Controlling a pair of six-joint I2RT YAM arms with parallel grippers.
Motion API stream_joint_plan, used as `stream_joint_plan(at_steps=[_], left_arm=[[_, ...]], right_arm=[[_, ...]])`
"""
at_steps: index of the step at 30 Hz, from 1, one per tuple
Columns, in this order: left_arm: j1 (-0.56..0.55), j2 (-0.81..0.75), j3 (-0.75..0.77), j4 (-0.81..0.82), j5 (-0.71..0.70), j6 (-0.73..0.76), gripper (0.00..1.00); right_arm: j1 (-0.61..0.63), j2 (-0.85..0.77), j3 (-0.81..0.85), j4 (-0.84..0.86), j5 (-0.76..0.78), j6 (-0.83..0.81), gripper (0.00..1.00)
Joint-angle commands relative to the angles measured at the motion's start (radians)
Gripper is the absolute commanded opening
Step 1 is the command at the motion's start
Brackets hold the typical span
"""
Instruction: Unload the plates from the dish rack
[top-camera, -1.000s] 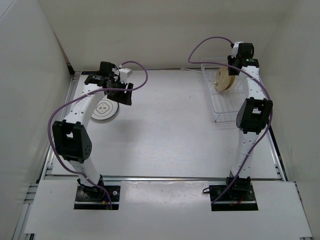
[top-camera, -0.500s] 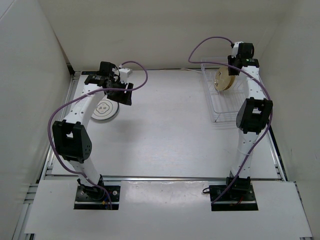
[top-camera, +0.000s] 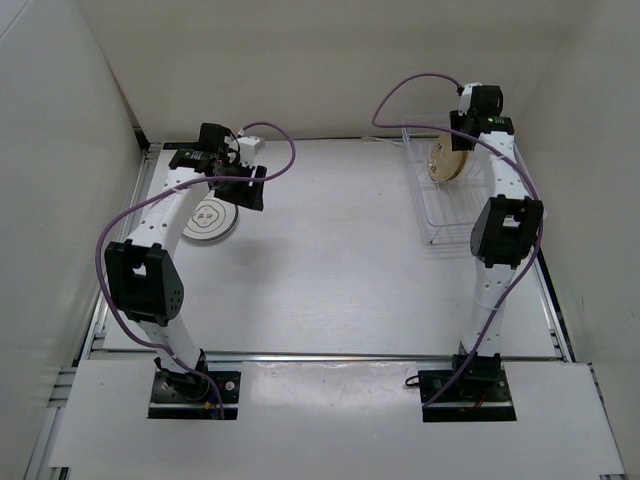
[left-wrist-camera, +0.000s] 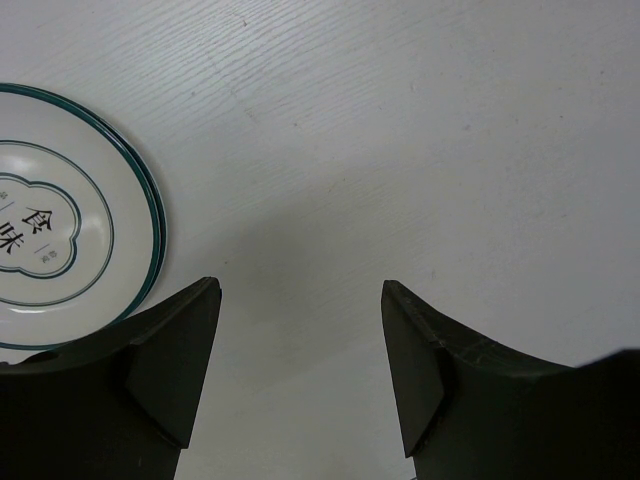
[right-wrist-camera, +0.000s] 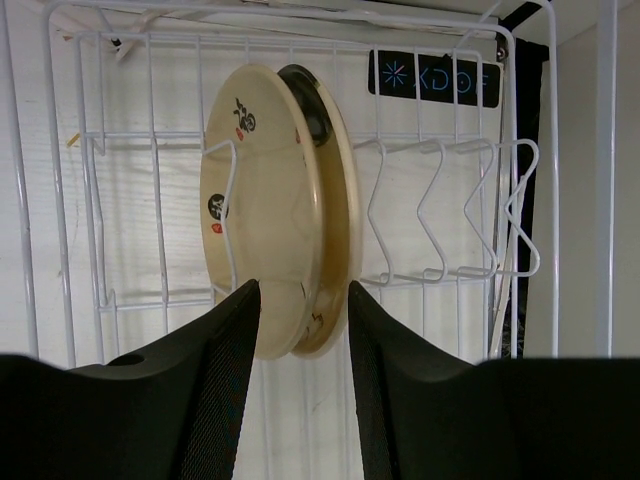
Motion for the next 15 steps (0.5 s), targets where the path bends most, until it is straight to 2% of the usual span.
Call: stream_joint_plan(at_steps=[1, 15], left_arm=[[0.002, -0.022, 0.017, 0.002, 0.025, -0.005, 0.76], [0.002, -0.031, 0.008, 0.002, 0.025, -0.005, 0.76]], right_arm=[[0.015, -0.063, -0.013, 0.020, -0.010, 0.024, 0.45], [0.015, -0.081, -0.022, 0.043, 0.113, 0.034, 0.46]])
